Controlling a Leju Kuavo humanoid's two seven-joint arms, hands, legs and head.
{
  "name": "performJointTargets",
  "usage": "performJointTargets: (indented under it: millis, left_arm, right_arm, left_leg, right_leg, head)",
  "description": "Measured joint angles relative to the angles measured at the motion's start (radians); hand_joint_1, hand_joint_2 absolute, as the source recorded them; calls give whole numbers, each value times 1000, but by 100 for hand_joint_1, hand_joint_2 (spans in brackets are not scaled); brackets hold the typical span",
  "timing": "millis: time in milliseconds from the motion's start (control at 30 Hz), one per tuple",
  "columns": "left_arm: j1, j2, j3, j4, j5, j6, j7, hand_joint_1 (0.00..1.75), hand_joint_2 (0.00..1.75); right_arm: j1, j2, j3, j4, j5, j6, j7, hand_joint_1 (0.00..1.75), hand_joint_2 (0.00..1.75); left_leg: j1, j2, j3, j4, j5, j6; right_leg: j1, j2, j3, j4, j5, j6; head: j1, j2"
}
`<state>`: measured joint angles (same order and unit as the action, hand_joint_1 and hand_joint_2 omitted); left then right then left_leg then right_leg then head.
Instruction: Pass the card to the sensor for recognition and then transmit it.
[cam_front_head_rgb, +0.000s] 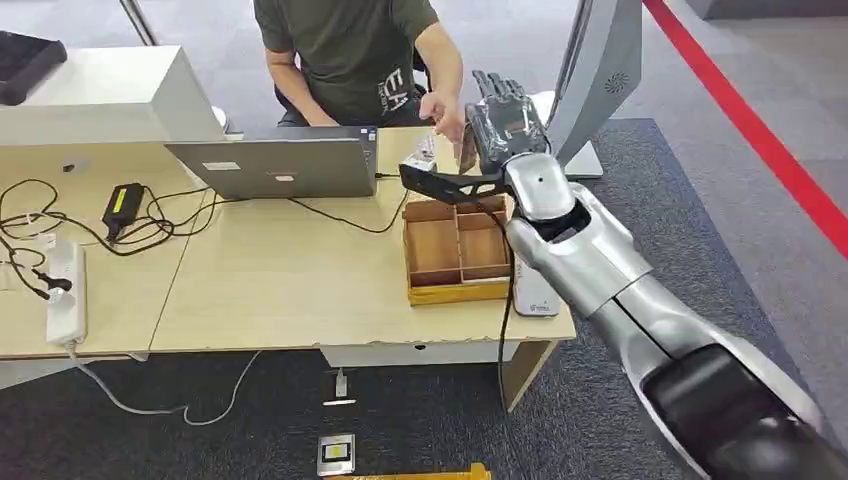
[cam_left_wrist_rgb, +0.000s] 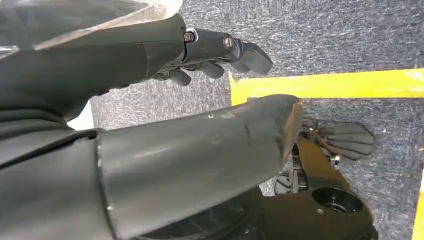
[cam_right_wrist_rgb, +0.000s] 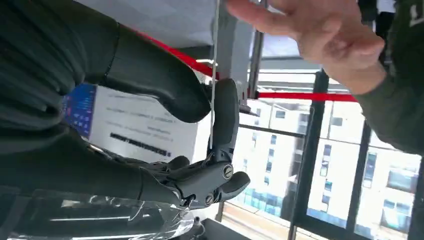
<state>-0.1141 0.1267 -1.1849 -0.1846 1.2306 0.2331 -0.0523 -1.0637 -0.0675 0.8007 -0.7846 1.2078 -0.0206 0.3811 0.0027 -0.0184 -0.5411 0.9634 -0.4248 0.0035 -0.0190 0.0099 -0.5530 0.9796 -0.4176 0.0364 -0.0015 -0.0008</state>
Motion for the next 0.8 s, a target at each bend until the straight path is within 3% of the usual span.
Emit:
performJointTargets:
  millis: [467,800]
  left_arm:
    - [-2,-8,-1,0,19,3,39,0,0]
    - [-2,-14,-1,0,26,11,70,0,0]
  right_arm:
    - [-69,73,59,101,11,42,13,175,175]
    - [-68,82,95,108,25,49,14,175,175]
  left_leg:
    - [0,0,-1,0,0,0]
    - [0,0,-1,0,0,0]
  right_leg:
    - [1,0,-2,0,0,0]
    - [1,0,-2,0,0,0]
  head:
    - [0,0]
    - [0,0]
